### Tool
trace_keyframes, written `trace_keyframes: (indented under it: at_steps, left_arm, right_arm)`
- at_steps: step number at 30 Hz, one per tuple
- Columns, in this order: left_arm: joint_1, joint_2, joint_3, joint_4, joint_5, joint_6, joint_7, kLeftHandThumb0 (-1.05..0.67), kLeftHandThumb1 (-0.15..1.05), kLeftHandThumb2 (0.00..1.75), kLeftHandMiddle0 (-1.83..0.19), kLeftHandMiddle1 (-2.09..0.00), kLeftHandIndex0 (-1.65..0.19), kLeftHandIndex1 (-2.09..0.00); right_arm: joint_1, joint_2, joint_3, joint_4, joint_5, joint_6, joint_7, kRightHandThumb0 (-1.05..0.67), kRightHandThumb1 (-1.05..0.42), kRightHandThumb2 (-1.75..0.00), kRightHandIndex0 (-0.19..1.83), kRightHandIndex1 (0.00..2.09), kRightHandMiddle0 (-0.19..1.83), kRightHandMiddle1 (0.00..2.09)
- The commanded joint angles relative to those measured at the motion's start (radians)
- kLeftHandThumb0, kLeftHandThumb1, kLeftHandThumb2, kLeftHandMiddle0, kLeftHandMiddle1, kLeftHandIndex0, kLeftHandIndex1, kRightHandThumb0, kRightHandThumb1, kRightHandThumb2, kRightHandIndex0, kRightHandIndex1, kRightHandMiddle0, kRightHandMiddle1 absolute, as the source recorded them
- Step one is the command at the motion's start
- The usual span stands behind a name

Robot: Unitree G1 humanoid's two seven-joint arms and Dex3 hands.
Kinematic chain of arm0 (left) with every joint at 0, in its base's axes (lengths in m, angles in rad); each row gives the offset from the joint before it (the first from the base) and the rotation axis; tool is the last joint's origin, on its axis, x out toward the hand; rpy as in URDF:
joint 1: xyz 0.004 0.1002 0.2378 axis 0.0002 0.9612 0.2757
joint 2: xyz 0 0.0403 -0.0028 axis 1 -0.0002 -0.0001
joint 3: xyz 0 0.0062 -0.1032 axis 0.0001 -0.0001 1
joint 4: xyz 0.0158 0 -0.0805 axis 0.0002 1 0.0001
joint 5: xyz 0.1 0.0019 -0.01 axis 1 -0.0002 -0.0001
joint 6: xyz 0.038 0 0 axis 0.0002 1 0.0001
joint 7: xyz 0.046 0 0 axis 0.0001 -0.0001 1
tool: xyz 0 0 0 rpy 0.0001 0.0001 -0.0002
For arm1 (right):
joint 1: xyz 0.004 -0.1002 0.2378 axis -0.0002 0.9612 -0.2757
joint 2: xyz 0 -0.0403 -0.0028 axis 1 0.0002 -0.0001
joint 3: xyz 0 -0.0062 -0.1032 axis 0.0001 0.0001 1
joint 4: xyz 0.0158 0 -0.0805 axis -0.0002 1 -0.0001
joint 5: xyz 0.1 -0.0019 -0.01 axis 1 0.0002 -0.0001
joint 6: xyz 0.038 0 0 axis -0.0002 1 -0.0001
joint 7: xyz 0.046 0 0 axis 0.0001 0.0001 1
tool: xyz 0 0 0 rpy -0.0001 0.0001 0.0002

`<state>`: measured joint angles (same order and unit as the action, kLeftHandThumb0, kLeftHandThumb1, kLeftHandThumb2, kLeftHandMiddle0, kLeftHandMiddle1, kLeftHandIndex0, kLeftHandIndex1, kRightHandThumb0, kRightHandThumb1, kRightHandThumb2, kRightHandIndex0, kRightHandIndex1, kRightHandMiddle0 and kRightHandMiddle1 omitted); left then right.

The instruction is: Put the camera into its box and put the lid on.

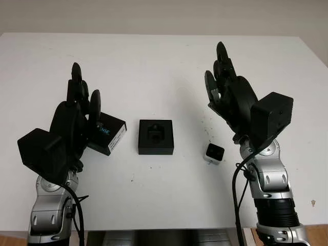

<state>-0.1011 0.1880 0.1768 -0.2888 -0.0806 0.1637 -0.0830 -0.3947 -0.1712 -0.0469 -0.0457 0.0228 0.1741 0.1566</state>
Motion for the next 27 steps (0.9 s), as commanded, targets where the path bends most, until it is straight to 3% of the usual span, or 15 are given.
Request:
trace_keyframes:
  at_steps: [1,11,15,20,24,27]
  left_arm:
    - [0.017,-0.008,-0.007,-0.016,-0.005,-0.010,-0.001,-0.81,1.05,0.62,0.19,0.00,0.19,0.00]
    - [0.017,-0.022,-0.033,-0.018,0.008,-0.010,0.009,-0.80,1.05,0.63,0.19,0.00,0.19,0.00]
    - [0.012,-0.020,-0.042,-0.011,0.012,-0.010,0.004,-0.80,1.05,0.64,0.19,0.00,0.19,0.00]
    - [0.008,-0.016,-0.045,0.002,0.011,-0.017,-0.004,-0.82,1.05,0.67,0.19,0.00,0.19,0.00]
    - [0.003,-0.012,-0.040,0.009,0.005,-0.017,-0.013,-0.82,1.05,0.68,0.19,0.00,0.19,0.00]
    - [-0.005,-0.002,-0.038,0.017,0.006,-0.019,-0.024,-0.84,1.05,0.67,0.19,0.00,0.19,0.00]
  right_arm:
    - [0.014,-0.006,-0.001,-0.029,0.003,-0.002,0.001,-0.67,-1.05,-0.62,-0.19,0.02,-0.19,0.01]
    - [0.044,-0.025,0.003,-0.056,-0.026,0.047,-0.009,-0.69,-1.05,-0.57,-0.19,0.02,-0.18,0.03]
    - [0.082,-0.102,0.012,-0.136,-0.092,0.073,0.023,-0.75,-1.05,-0.44,-0.08,0.08,-0.08,0.07]
    - [0.156,-0.208,0.002,-0.284,-0.139,0.104,0.090,-0.69,-1.01,-0.09,0.07,0.11,0.10,0.09]
    - [0.236,-0.311,0.002,-0.425,-0.263,0.120,0.125,-0.69,-0.94,-0.04,0.20,0.14,0.23,0.10]
    - [0.289,-0.384,-0.003,-0.558,-0.349,0.213,0.191,-0.71,-0.93,-0.05,0.22,0.12,0.24,0.09]
